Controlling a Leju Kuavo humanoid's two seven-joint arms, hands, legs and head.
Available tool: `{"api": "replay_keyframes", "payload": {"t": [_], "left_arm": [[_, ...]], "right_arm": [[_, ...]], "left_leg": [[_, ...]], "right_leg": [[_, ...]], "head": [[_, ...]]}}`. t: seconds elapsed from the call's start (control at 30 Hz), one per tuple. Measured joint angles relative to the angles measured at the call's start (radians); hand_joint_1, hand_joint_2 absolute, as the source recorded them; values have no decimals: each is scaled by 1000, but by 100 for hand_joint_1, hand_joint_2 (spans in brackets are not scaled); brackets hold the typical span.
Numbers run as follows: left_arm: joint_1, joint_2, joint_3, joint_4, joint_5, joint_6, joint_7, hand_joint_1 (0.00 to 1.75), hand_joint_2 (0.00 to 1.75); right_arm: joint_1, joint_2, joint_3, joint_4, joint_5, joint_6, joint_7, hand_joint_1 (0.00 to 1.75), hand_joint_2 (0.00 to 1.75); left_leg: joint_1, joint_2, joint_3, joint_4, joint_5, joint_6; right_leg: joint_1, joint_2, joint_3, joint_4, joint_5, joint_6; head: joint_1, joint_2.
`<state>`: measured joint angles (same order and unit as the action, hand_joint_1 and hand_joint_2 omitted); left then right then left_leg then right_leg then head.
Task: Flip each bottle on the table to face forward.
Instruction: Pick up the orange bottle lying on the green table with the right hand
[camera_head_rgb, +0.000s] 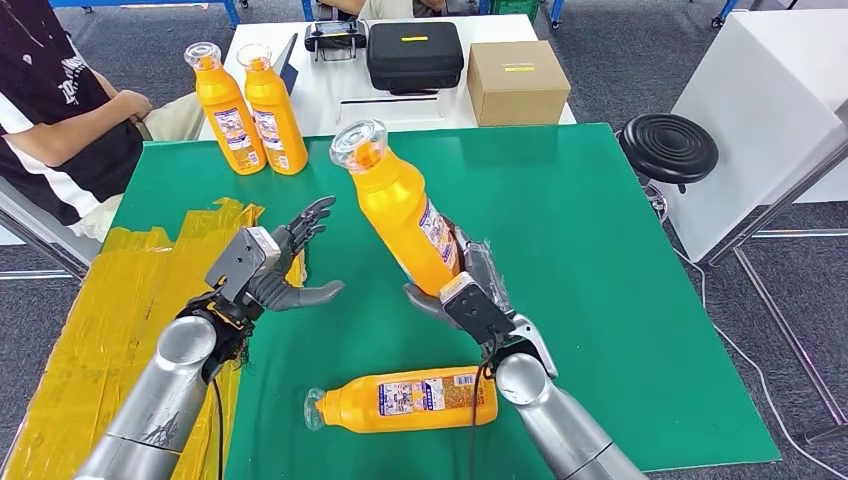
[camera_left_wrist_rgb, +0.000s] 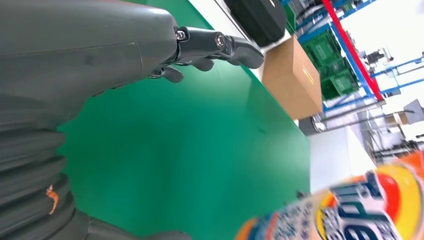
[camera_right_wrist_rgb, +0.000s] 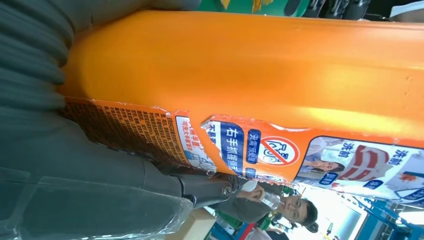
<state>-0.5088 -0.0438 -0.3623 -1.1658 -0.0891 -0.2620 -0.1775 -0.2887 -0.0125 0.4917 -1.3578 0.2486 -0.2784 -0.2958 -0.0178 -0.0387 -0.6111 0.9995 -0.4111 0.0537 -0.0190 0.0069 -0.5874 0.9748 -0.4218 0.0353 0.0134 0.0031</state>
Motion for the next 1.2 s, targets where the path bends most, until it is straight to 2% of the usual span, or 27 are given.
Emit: {"api": "replay_keyframes", "payload": {"t": [0.2,0.37,0.47,0.63,0.87,1.2], "left_arm": [[0,-36,-13,0,158,-61,30,0,175],[-3,-77,-29,-7,293,-61,83,0,175],[-4,-93,-37,-14,321,-56,93,0,175],[-7,-101,-49,-18,352,-50,103,0,175],[-6,-128,-76,-34,510,6,153,0,175],[-16,-142,-113,-34,552,30,156,0,175]], "right_arm": [[-16,34,0,45,0,-2,-20,175,175],[-39,58,1,93,-6,-13,-30,175,175],[-46,69,3,111,-6,-18,-30,175,175],[-58,77,5,132,-4,-23,-30,175,175],[-74,108,25,162,54,-65,-30,175,175],[-79,130,52,201,161,-153,-27,175,175]], "left_leg": [[0,0,0,0,0,0],[0,0,0,0,0,0],[0,0,-1,0,0,0],[0,0,-1,0,0,0],[0,0,-1,0,0,0],[0,0,-1,0,0,0]], "right_leg": [[0,0,0,0,0,0],[0,0,0,0,0,0],[0,0,0,0,0,0],[0,0,0,0,0,0],[0,0,0,0,0,0],[0,0,-1,0,0,0]], "head": [[0,0],[0,0],[0,0],[0,0],[0,0],[0,0]]}}
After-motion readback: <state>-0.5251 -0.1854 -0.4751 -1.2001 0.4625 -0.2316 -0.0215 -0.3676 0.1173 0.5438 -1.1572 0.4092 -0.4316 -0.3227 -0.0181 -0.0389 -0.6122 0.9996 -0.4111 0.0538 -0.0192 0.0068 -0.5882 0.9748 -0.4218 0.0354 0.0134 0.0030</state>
